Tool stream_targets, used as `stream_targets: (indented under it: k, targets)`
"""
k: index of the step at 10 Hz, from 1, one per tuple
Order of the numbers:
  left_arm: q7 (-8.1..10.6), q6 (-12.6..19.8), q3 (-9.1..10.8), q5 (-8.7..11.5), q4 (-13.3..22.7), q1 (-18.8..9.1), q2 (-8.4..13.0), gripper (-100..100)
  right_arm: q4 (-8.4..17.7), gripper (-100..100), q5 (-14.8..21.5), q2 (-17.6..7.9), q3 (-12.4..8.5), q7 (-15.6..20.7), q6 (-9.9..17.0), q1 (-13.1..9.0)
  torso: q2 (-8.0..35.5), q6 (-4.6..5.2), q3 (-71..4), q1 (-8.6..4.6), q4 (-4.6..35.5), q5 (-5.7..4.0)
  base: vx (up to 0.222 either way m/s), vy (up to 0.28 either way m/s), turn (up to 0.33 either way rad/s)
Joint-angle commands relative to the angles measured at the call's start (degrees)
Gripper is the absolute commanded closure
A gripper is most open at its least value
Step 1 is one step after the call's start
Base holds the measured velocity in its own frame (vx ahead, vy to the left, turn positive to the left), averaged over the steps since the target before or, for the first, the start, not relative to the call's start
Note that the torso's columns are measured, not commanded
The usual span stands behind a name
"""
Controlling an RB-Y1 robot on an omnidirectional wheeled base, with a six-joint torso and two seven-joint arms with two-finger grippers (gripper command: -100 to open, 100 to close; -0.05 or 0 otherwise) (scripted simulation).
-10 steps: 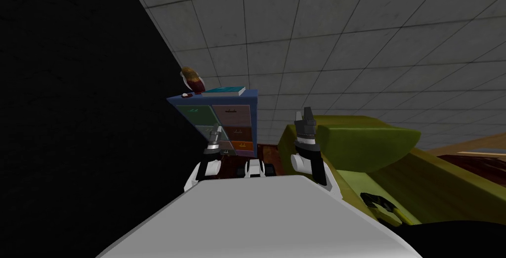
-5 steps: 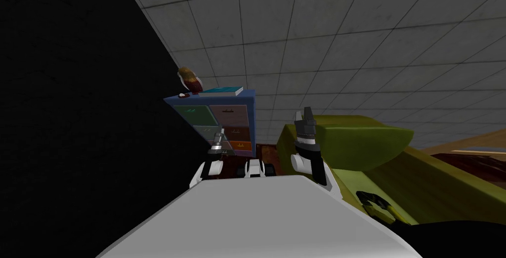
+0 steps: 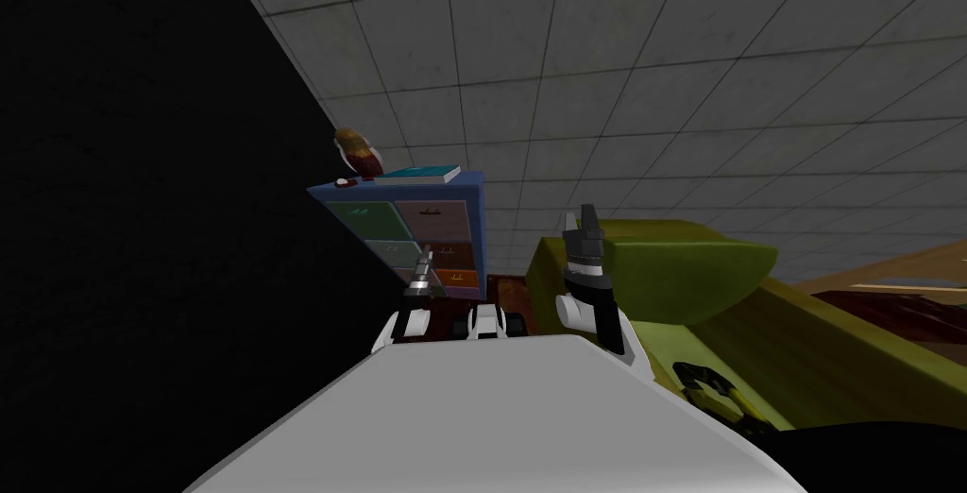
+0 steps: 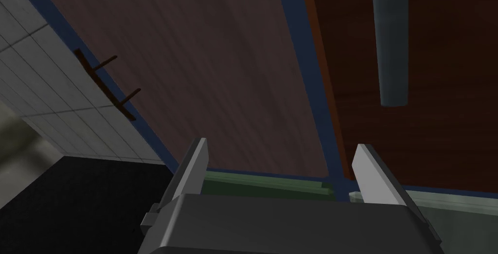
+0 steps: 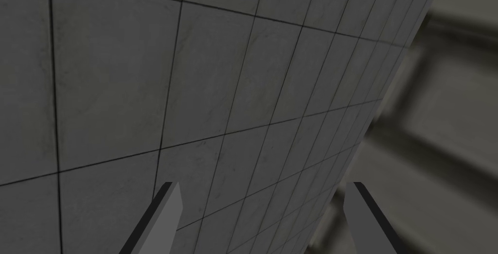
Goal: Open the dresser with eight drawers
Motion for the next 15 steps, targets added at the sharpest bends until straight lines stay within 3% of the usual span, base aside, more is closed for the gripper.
stream_targets:
  k: [1, 6, 9, 11, 13, 14, 15]
  targets:
    - [-0.34, -0.4, -0.31, -0.7, 3.9, -0.8, -1.1, -100, 0.0, 0, 0.0, 0.0, 0.0, 0.0, 0.0, 0.0, 0.0, -0.01, 0.0, 0.04, 0.0, 0.01, -0.001, -0.048, -0.011]
    - [-0.71, -1.1, -0.62, -1.7, 10.2, -2.4, -3.2, -100, 0.0, 0, 0.0, 0.0, 0.0, 0.0, 0.0, 0.0, 0.0, 0.0, 0.0, 0.04, 0.0, 0.01, -0.007, -0.037, -0.01]
    - [-0.91, -1.5, -0.79, -2.2, 13.8, -3.2, -6.3, -100, 0.0, 0, 0.0, 0.0, 0.0, 0.0, 0.0, 0.0, 0.0, 0.0, 0.0, 0.03, 0.0, 0.01, -0.008, -0.036, -0.009]
    - [-0.87, -1.1, -0.81, -2.2, 13.4, -3.2, -6.3, -100, 0.0, 0, 0.0, 0.0, 0.0, 0.0, 0.0, 0.0, 0.0, -0.01, 0.0, 0.09, 0.0, 0.03, 0.0, -0.014, -0.002]
    - [-0.88, 1.2, -0.63, -2.2, 11.8, -4.0, -6.3, -100, 0.0, 0, 0.0, 0.0, 0.0, 0.0, 0.0, 0.0, -0.1, 0.0, -0.1, 0.07, 0.0, 0.02, 0.051, -0.01, -0.005]
    - [-0.87, 0.7, -0.66, -2.2, 12.1, -3.8, -6.3, -100, 0.0, 0, 0.0, 0.0, 0.0, 0.0, 0.0, 0.0, -0.1, -0.01, -0.1, 0.04, 0.0, 0.01, 0.029, -0.003, -0.001]
    - [-0.87, -0.9, -0.78, -2.2, 13.3, -3.3, -6.3, 100, 0.0, 0, 0.0, 0.0, 0.0, 0.0, 0.0, 0.0, 0.0, -0.01, 0.0, 0.05, 0.0, 0.02, -0.038, 0.008, 0.007]
